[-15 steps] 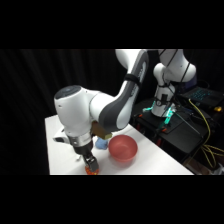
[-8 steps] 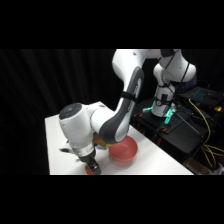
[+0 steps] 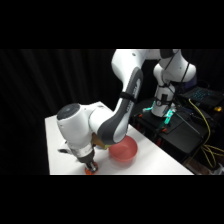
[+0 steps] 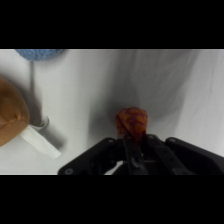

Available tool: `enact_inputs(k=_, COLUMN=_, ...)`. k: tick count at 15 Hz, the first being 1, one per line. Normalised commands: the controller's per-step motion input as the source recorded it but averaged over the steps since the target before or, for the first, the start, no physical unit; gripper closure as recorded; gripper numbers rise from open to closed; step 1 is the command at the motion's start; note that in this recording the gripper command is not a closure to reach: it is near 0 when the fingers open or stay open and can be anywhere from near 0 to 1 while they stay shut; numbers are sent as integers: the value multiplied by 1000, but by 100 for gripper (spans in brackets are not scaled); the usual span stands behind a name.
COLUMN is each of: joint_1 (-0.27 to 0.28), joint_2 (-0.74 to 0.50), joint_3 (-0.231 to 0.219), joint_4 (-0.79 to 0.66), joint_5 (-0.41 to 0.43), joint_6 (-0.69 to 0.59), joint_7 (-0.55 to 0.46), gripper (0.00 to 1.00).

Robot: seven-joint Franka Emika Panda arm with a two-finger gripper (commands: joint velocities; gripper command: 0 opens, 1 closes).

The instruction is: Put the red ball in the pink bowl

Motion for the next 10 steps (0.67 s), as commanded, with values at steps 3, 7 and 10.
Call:
enact_inputs(k=3, joint_1=85, joint_2=-213, joint_3=-66, joint_4=30, joint_5=16, joint_6=-326, joint_7=127, gripper=31)
enact_inputs(k=7, joint_1=81, joint_2=-343, joint_3=-49, joint_4=-63, joint_5=17, joint_6=-281, joint_7=106, gripper=31)
enact_inputs(k=10, joint_1=62, joint_2=-374, joint_3=-46, joint_4=-188, joint_5=4, joint_6=-138, joint_7=82, gripper=31)
